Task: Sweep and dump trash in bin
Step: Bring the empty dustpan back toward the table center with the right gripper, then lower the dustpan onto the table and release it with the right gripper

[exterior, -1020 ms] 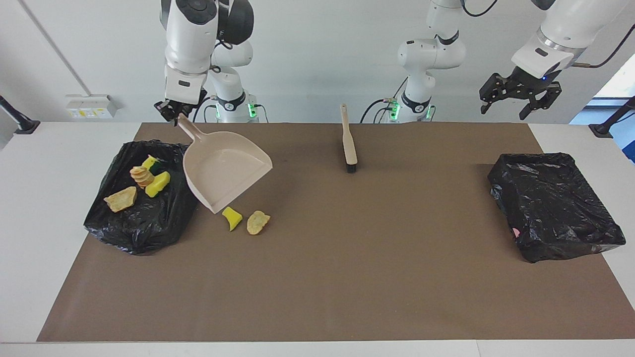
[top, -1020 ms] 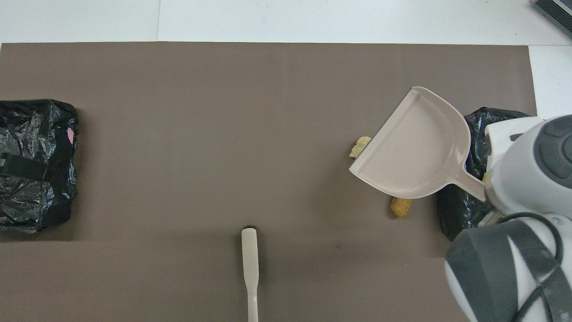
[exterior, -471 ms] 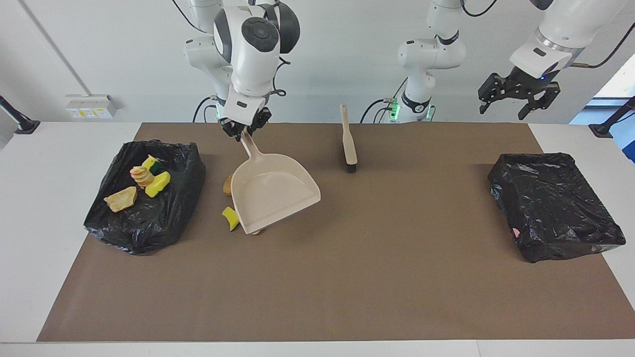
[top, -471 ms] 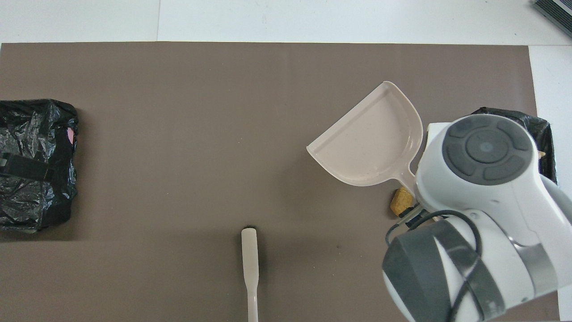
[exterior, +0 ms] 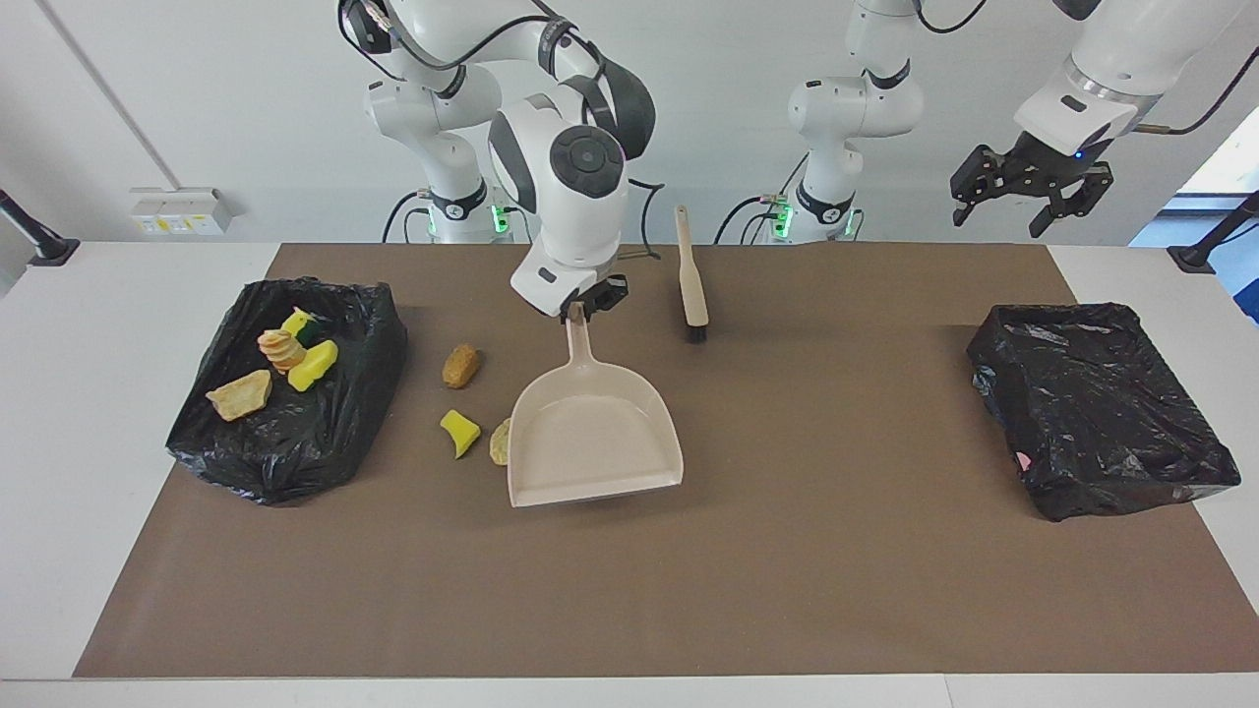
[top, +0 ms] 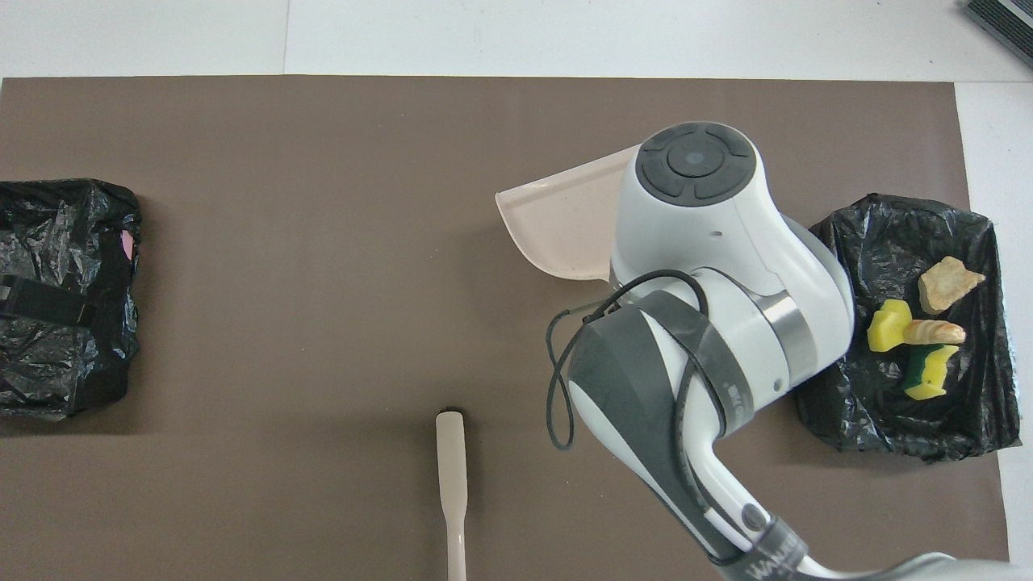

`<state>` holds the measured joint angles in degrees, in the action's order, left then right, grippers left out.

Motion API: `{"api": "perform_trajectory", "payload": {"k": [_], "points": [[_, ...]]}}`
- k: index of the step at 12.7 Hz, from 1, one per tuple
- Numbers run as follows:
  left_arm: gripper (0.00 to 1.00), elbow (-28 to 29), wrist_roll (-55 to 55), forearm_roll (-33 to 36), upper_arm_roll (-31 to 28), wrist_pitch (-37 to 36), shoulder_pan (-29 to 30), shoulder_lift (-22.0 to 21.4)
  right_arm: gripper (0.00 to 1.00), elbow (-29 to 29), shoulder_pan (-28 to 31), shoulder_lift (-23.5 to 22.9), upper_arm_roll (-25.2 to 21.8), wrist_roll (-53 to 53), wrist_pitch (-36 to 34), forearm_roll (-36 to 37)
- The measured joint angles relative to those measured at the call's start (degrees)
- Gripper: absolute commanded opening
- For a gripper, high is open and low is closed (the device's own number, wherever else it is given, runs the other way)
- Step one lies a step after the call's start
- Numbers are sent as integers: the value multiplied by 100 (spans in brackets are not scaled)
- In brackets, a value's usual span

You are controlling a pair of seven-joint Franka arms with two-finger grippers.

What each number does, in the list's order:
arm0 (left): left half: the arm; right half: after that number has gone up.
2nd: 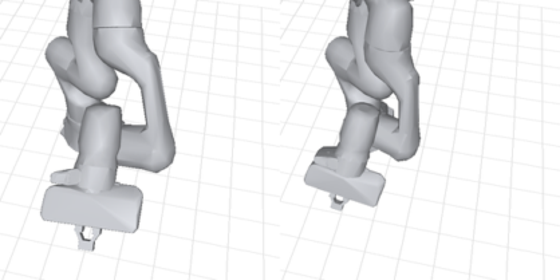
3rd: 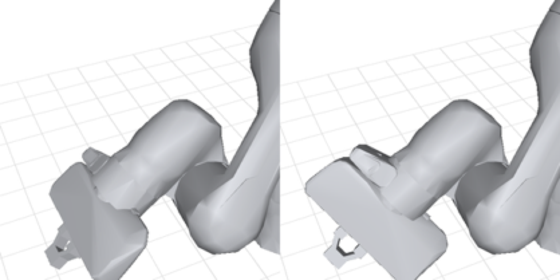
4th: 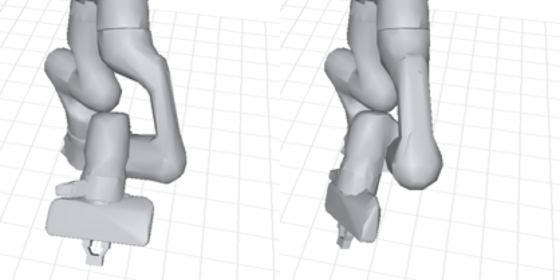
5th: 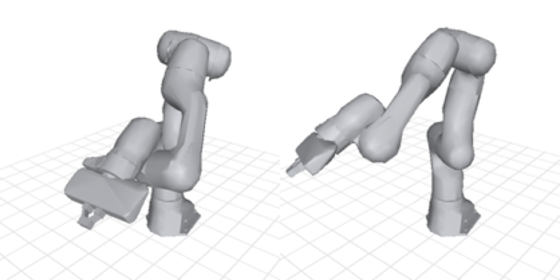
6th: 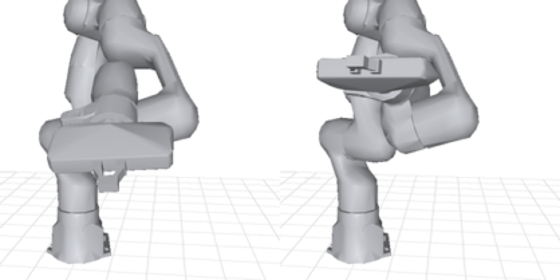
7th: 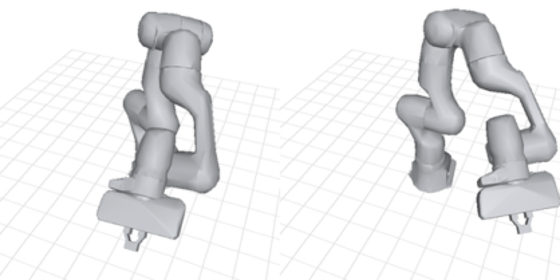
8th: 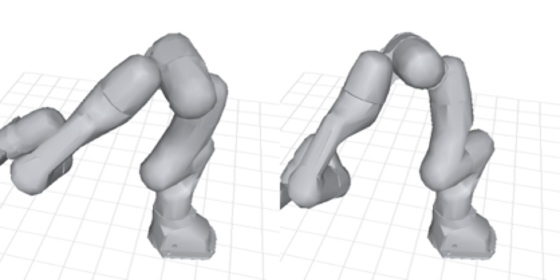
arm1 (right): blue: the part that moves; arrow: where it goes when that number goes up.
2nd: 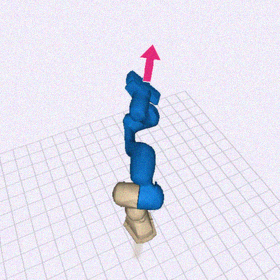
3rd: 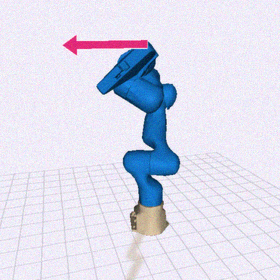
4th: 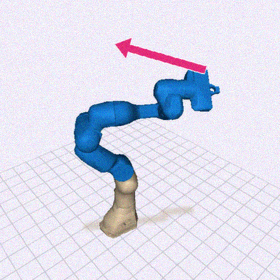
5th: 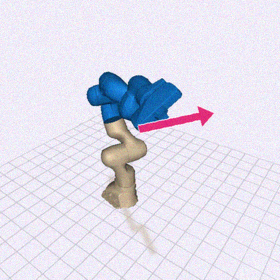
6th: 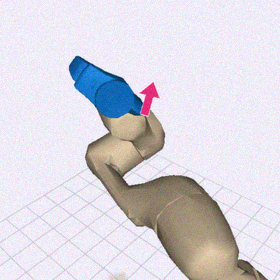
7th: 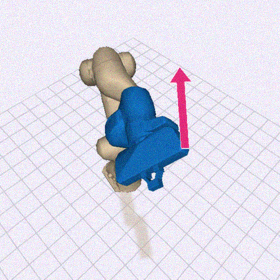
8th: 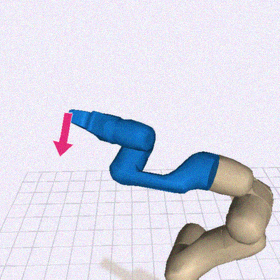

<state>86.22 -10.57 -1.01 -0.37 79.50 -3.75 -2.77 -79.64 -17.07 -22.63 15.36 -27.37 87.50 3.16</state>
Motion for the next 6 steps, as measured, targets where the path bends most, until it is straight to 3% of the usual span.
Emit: {"api": "perform_trajectory", "payload": {"k": [6], "points": [[100, 0, 1, 0, -5, 0, 0, 0, 0, 737, -593, -1083, -7, -920, 923, -244]]}}
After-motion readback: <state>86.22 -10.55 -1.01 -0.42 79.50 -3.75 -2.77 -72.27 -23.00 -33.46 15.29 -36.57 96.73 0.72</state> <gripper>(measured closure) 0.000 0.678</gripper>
